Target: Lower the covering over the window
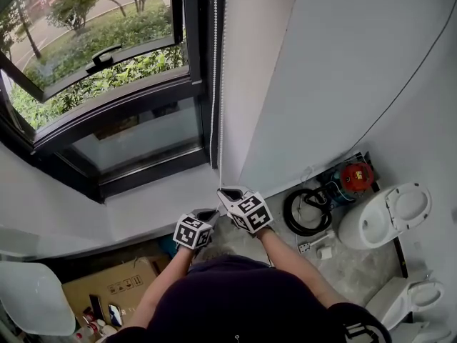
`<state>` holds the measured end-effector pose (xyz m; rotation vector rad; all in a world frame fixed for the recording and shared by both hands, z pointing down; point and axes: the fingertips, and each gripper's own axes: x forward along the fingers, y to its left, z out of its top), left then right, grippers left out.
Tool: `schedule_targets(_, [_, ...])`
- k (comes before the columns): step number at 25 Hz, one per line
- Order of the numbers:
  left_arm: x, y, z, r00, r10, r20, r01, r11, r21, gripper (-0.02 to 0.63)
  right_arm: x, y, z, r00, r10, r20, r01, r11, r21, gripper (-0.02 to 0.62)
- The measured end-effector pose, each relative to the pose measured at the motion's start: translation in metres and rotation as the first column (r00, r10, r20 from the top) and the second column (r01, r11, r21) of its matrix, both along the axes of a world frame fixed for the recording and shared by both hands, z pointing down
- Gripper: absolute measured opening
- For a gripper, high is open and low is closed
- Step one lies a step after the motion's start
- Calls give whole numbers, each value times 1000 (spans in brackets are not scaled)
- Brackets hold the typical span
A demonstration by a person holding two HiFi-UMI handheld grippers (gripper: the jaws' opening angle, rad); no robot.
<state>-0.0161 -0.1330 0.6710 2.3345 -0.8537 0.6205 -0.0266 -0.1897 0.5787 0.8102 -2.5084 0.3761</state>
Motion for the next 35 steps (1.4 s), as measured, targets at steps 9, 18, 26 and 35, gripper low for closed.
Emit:
schedule_targets(9, [-27, -40, -78, 993, -98, -59, 110, 959, 263, 109, -2, -1, 0, 1000, 9, 11, -9, 1000, -2, 12])
schedule_targets(18, [-33, -59, -217, 986, -63, -154, 134, 849, 511, 109, -5, -2, 0, 1000, 15, 15, -15, 1000, 3, 12])
schedule_targets(26, [-34, -62, -281, 982, -45, -183, 150, 778, 610, 109, -9, 1, -1, 1000, 11, 18, -11, 1000, 1, 12])
schedule_targets(35, [-9, -81, -335, 976, 28, -215, 123, 744, 657, 109, -12, 8, -3, 1000, 1, 8, -1, 1000, 14, 12])
